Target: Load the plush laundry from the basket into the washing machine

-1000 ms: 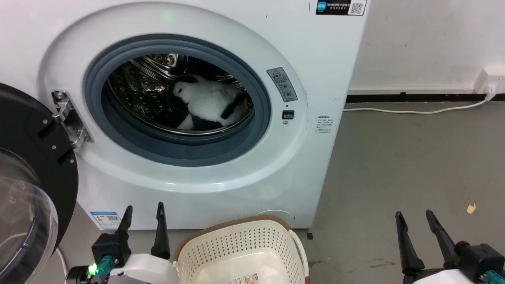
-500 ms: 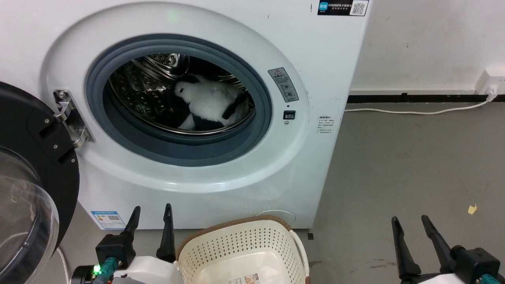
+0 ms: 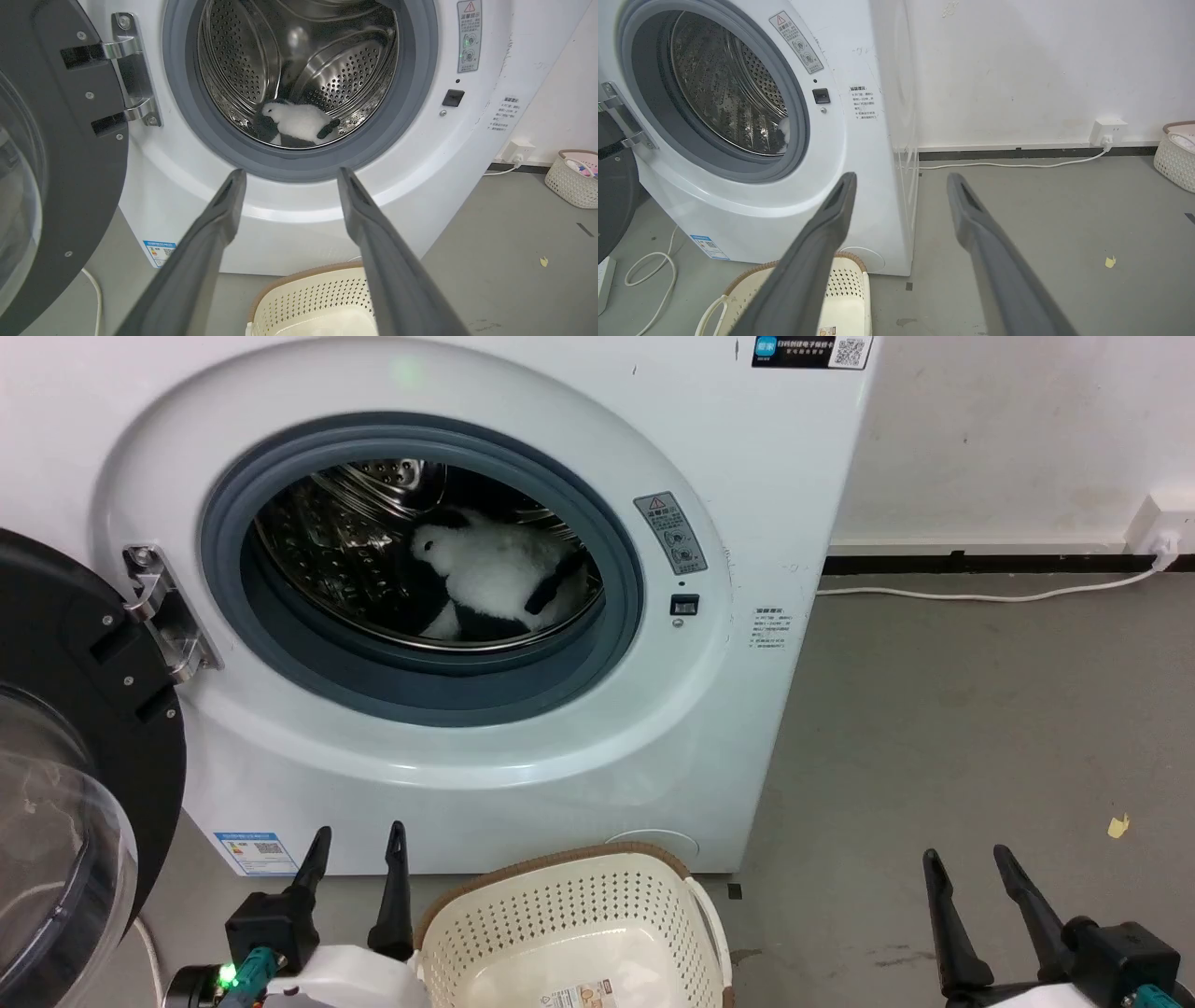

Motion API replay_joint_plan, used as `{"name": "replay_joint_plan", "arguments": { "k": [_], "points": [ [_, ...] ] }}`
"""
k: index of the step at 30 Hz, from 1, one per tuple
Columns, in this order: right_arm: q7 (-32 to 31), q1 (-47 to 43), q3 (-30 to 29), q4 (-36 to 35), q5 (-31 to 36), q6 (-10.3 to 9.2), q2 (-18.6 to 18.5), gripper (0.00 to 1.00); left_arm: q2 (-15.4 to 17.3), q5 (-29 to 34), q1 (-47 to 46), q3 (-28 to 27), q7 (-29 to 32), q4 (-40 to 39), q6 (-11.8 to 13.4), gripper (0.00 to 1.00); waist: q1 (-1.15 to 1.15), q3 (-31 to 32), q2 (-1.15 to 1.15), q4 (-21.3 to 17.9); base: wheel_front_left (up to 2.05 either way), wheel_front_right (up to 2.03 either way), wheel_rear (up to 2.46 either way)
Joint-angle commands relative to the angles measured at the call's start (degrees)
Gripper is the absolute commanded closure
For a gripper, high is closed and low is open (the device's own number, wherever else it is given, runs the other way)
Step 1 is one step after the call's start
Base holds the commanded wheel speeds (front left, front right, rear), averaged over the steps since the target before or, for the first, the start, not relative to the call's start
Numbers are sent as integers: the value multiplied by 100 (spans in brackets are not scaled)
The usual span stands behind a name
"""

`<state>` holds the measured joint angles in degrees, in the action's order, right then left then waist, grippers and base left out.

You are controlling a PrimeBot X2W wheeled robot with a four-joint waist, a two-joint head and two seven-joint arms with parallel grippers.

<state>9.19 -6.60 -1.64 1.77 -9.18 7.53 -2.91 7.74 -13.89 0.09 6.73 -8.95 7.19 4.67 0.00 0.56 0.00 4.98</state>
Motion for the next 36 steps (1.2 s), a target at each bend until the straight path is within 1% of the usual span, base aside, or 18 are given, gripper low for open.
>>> {"name": "replay_joint_plan", "arguments": {
  "k": [1, 2, 36],
  "points": [
    [26, -41, 2, 23, -40, -4, 3, 0, 32, -26, 12, 8, -46, 21, -18, 0, 0, -4, 0, -1, 0, 0, 0],
    [-2, 1, 2, 0, -3, 0, 0, 100, 15, 3, 0, 2, -11, 14, -1, 100, 0, -4, 0, -1, 0, 0, 0],
    [-237, 171, 42, -46, 235, 0, 1, 100, -115, 360, -3, -170, 222, -174, -120, 100, 0, -18, 0, -130, 0, 0, 0]
  ]
}}
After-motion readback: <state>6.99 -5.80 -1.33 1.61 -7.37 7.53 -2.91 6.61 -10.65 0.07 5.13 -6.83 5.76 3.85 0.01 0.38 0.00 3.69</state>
